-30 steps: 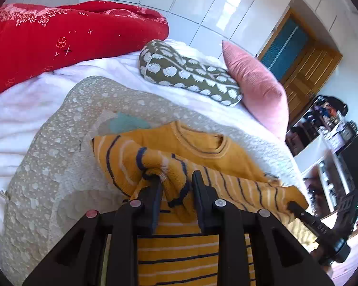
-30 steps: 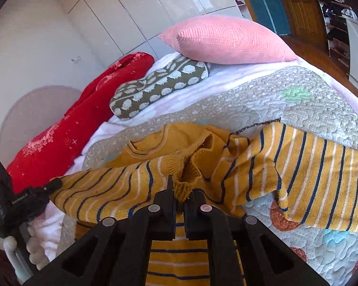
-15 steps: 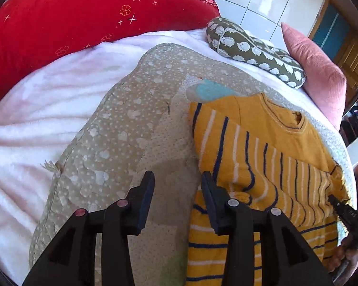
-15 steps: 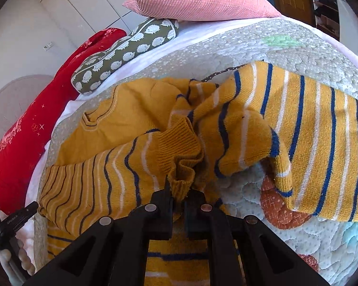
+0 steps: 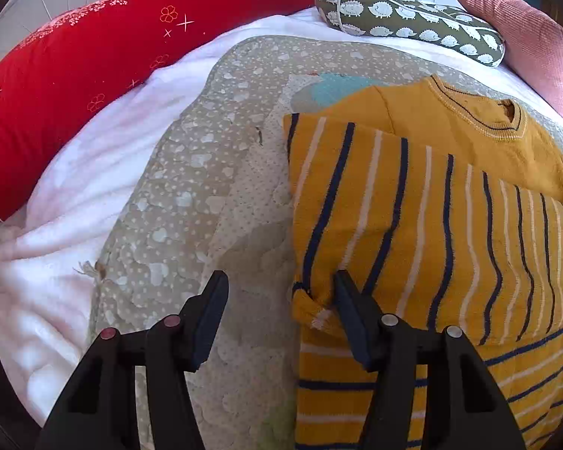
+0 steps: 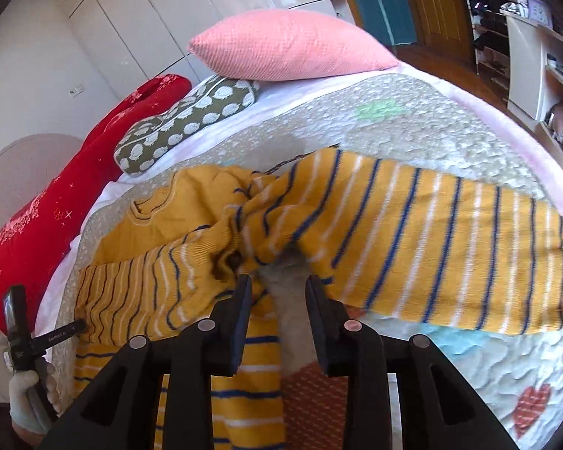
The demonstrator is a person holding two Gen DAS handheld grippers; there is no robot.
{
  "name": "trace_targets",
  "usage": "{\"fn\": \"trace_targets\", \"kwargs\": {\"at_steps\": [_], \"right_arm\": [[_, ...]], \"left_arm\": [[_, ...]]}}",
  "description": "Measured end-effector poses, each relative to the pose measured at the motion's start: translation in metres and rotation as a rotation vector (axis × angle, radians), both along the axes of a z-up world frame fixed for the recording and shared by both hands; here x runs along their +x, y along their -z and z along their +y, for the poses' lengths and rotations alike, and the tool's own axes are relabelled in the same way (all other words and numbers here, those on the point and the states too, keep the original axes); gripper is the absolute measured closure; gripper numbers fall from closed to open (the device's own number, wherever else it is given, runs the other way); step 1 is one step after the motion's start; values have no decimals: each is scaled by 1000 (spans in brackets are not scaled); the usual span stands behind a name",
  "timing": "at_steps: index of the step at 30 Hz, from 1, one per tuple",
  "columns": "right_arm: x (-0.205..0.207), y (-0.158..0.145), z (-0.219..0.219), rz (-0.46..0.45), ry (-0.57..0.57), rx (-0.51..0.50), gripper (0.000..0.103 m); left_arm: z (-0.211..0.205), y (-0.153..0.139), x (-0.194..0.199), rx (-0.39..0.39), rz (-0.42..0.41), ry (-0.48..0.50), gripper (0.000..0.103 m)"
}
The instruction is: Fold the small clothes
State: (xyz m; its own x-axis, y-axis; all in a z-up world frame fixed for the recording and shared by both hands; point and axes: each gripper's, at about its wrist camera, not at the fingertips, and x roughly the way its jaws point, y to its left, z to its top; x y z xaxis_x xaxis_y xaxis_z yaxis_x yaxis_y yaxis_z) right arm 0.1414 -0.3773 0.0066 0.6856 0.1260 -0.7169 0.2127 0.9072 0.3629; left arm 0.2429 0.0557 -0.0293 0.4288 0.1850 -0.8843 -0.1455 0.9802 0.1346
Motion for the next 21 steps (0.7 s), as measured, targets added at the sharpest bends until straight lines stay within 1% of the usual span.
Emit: {"fn": "trace_targets", "kwargs": {"at_steps": [2,5,8,10,11,13,14,16,18,20,21], "right_arm": [[-14,-2,-22,3,37,-21,69],[-37,2,-53,17,90,-23,69],[-64,10,-80,27,138,33,69],[-85,17,-98,28,172,101,69],[-96,21,-107,23,195,140,68],[-122,30,-127,18,261,206,60],[-134,34,-136,14,298,232,58],[-153,42,-152,14,374,253,55],[-160,50,-168,20,424,275,55],[-160,54,-184,3,462,334,55],[-158,54,-190,-7,496,340,55]], "left_arm": [[4,-5,-8,-26,-13,-4,45],[22,-11,-23,-119,-28,-54,45],[37,-18,-45,-184,-39,-102,45],[35,-24,-61,-216,-57,-90,45],[28,-29,-70,-238,-69,-63,45],[7,-38,-81,-255,-84,8,45],[-5,-42,-85,-261,-93,41,45],[-34,-51,-88,-287,-105,109,45],[-65,-56,-92,-330,-109,173,45],[-95,-58,-95,-377,-102,228,45],[-108,-58,-98,-392,-97,248,45]]}}
